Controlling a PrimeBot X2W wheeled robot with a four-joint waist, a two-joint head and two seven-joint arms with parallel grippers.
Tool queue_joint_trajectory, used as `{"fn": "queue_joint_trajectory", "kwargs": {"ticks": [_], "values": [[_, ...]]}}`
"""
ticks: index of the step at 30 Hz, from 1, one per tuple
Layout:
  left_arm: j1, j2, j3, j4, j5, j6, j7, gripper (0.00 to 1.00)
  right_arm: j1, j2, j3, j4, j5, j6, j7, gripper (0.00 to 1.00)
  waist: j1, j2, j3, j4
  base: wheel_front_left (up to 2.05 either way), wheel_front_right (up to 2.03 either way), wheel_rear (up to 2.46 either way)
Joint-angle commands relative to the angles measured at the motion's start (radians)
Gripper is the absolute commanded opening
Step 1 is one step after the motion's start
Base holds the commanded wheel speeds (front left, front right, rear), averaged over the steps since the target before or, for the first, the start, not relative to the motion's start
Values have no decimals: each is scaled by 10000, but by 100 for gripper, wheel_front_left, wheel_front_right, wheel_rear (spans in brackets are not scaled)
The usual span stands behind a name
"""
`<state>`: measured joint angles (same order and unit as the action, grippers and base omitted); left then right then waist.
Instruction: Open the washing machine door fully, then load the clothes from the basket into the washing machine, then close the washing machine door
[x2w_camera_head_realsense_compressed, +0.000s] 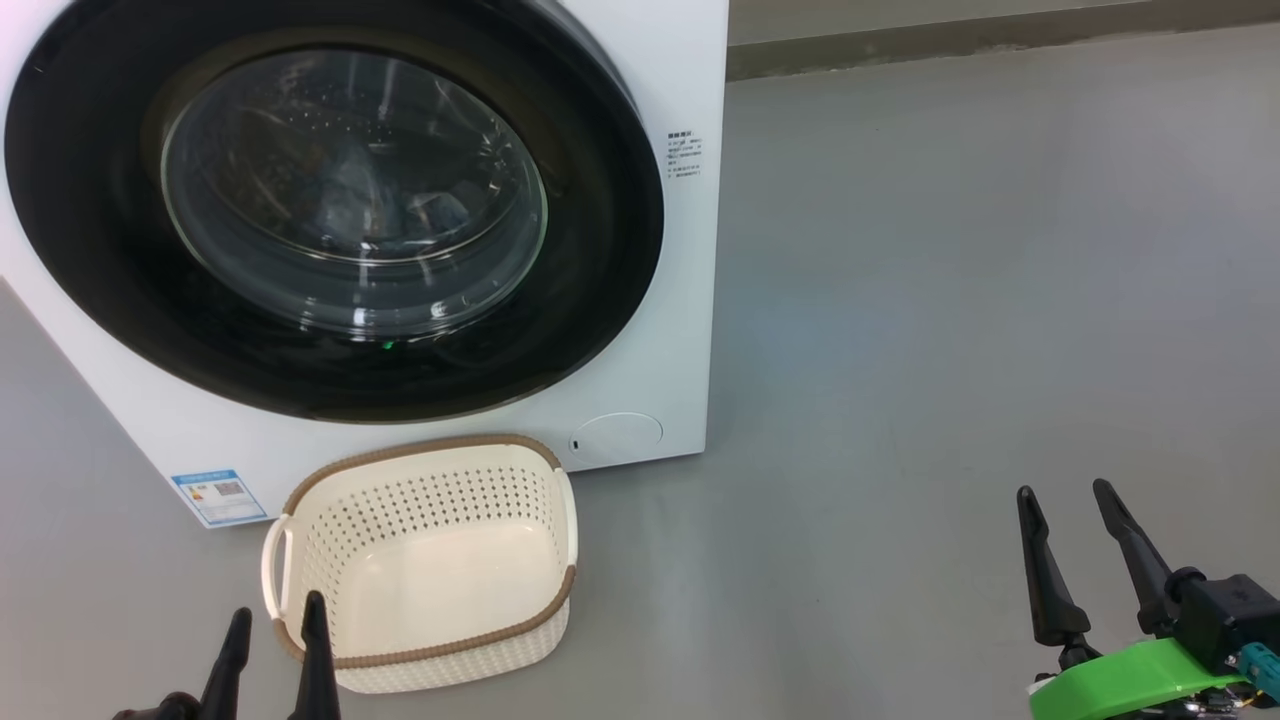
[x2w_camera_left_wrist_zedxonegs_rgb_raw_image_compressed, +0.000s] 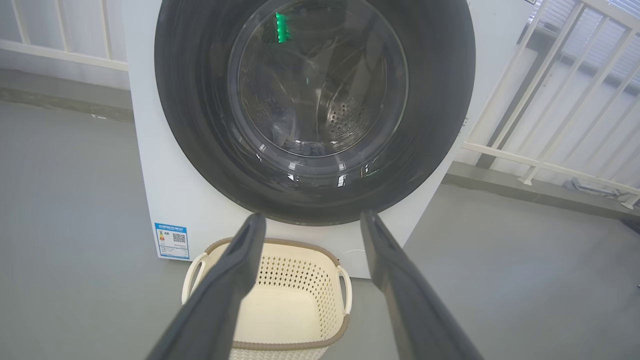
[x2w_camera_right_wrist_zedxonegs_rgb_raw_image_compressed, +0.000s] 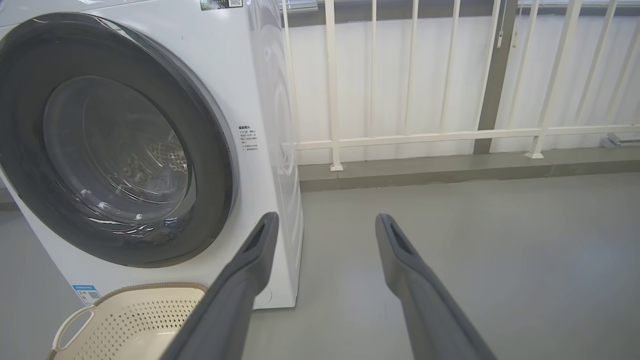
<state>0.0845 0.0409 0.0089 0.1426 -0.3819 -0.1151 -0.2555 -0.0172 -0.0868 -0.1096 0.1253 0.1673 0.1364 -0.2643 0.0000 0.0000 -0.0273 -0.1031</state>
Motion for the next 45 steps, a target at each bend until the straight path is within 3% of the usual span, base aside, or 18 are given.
{"fn": "queue_joint_trajectory", "kwargs": {"ticks": [1,22,23,34,45], "values": [[-171,93,319,-229,151,-32,-63,100,-124,-19,215,-156,-159,-57,25,100,0,0,-16,21,0,0,0],[-134,93,471,-544,479,6,-63,100,-297,31,323,203,-379,-57,25,100,0,0,8,576,0,0,0],[1,-4,109,-207,433,6,2,0,-17,113,25,464,-188,2,73,0,0,0,7,573,0,0,0],[-33,-87,85,315,-316,-4,246,0,47,261,-20,991,720,0,329,0,22,0,-1,603,0,0,0],[-194,-71,157,376,-1330,-16,528,0,-22,270,0,993,1884,-5,599,0,0,0,47,640,0,0,0]]}}
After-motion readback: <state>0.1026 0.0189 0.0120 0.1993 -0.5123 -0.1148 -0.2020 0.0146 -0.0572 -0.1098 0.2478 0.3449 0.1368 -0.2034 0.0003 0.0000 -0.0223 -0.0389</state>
